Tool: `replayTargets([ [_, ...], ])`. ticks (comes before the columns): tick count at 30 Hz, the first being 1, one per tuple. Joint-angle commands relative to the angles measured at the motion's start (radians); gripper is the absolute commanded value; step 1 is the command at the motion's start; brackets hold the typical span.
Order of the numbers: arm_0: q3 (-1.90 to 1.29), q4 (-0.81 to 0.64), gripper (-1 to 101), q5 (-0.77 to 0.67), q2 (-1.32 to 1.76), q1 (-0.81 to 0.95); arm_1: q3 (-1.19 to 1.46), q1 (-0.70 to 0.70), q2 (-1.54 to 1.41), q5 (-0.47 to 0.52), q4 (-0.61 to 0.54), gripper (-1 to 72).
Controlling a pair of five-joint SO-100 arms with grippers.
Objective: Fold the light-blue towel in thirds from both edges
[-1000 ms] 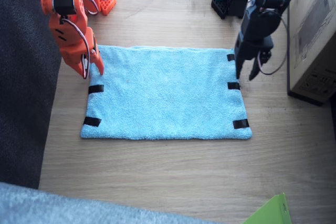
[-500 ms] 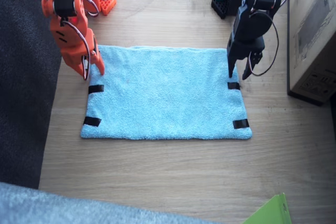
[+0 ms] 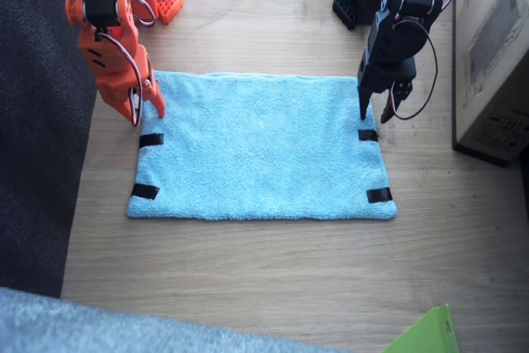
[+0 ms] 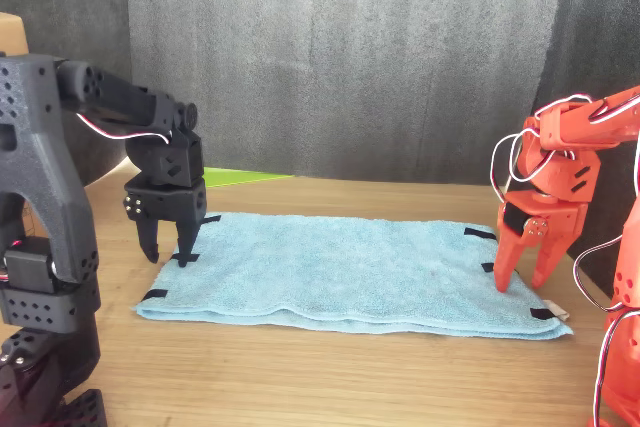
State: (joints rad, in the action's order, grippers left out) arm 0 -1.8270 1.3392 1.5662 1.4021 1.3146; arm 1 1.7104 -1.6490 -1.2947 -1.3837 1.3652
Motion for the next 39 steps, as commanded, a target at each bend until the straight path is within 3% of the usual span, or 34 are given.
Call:
replayTargets([
  [1,0.046,0.026,22,0.02,-0.017,0.021,-0.018,-0.003,-0.005,-0.008,0.005,26.3],
  [23,0.132,0.094,20,0.043,-0.112,0.032,-0.043,-0.014,0.084,-0.002,0.005,23.7],
  [28,0.124,0.095,14,0.043,-0.109,0.037,-0.043,-0.014,0.098,-0.002,0.014,17.3],
  [32,0.123,0.095,5,0.041,-0.107,0.035,-0.043,-0.012,0.103,0.002,0.018,1.5],
  [39,0.115,0.095,2,0.037,-0.095,0.032,-0.043,-0.025,0.104,0.008,0.021,0.1],
])
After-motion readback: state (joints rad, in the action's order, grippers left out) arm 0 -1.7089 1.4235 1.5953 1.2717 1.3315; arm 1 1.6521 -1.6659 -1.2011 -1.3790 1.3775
